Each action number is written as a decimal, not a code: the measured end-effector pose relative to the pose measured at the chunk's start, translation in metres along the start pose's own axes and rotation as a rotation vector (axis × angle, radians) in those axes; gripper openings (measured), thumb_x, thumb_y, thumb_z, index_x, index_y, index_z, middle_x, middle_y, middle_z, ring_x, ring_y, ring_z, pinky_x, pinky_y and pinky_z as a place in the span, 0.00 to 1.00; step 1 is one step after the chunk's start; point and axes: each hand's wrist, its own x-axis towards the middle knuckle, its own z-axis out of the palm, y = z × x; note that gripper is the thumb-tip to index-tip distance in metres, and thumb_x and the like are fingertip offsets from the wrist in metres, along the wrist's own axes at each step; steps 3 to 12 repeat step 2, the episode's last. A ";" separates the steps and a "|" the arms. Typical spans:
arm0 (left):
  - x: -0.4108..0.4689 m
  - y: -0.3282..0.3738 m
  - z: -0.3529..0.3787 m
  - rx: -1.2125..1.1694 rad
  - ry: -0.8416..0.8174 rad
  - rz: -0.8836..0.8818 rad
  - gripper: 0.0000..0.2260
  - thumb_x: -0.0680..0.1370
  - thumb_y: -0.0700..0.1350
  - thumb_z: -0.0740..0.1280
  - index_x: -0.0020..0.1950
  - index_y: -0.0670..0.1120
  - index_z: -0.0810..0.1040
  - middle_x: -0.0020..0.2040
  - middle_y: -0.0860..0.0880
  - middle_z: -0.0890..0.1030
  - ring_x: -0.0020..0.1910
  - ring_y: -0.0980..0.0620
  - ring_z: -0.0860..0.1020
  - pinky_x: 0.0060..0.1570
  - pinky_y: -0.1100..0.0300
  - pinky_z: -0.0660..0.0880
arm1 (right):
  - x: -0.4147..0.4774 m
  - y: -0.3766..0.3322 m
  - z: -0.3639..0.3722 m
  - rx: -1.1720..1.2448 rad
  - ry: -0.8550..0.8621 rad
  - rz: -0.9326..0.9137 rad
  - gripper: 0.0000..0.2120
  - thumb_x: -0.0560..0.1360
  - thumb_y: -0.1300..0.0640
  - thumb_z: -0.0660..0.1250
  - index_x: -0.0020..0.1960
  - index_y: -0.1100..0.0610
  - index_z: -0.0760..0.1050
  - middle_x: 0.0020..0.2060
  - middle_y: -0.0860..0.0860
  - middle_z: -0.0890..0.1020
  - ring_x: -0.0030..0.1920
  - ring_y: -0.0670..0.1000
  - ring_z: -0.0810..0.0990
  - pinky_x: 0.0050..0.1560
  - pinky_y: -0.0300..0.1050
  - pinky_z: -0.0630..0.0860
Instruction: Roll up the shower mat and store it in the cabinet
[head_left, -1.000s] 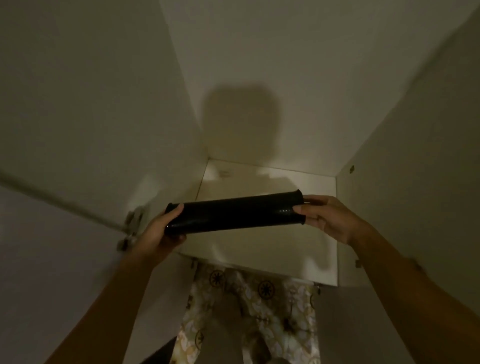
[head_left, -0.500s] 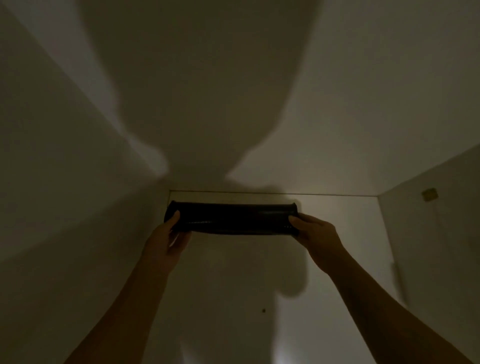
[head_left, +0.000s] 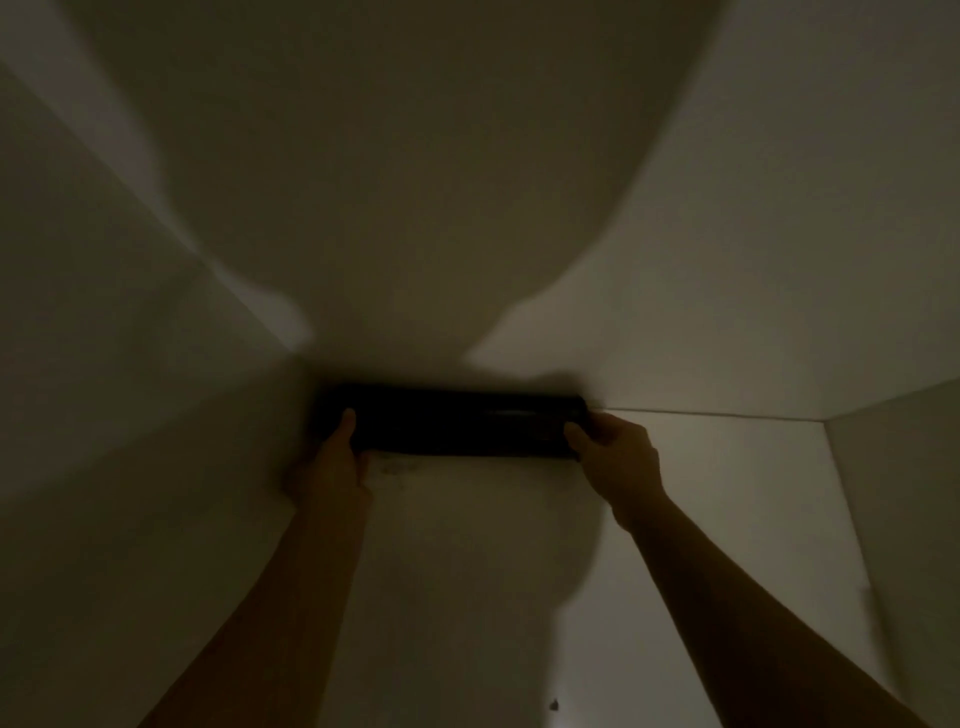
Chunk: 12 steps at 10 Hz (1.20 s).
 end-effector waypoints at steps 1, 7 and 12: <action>-0.015 -0.004 -0.002 0.164 -0.041 -0.013 0.12 0.78 0.52 0.68 0.56 0.47 0.73 0.48 0.51 0.76 0.46 0.53 0.75 0.53 0.54 0.71 | -0.009 -0.002 -0.005 -0.215 0.055 -0.060 0.24 0.78 0.44 0.65 0.68 0.58 0.73 0.61 0.57 0.80 0.61 0.59 0.78 0.64 0.51 0.71; -0.046 -0.002 -0.007 0.403 0.003 0.076 0.10 0.77 0.46 0.69 0.38 0.50 0.71 0.37 0.51 0.72 0.35 0.51 0.71 0.49 0.54 0.70 | -0.026 -0.012 -0.030 -0.375 0.022 -0.091 0.23 0.78 0.44 0.65 0.67 0.58 0.74 0.63 0.57 0.79 0.61 0.57 0.78 0.65 0.47 0.68; -0.046 -0.002 -0.007 0.403 0.003 0.076 0.10 0.77 0.46 0.69 0.38 0.50 0.71 0.37 0.51 0.72 0.35 0.51 0.71 0.49 0.54 0.70 | -0.026 -0.012 -0.030 -0.375 0.022 -0.091 0.23 0.78 0.44 0.65 0.67 0.58 0.74 0.63 0.57 0.79 0.61 0.57 0.78 0.65 0.47 0.68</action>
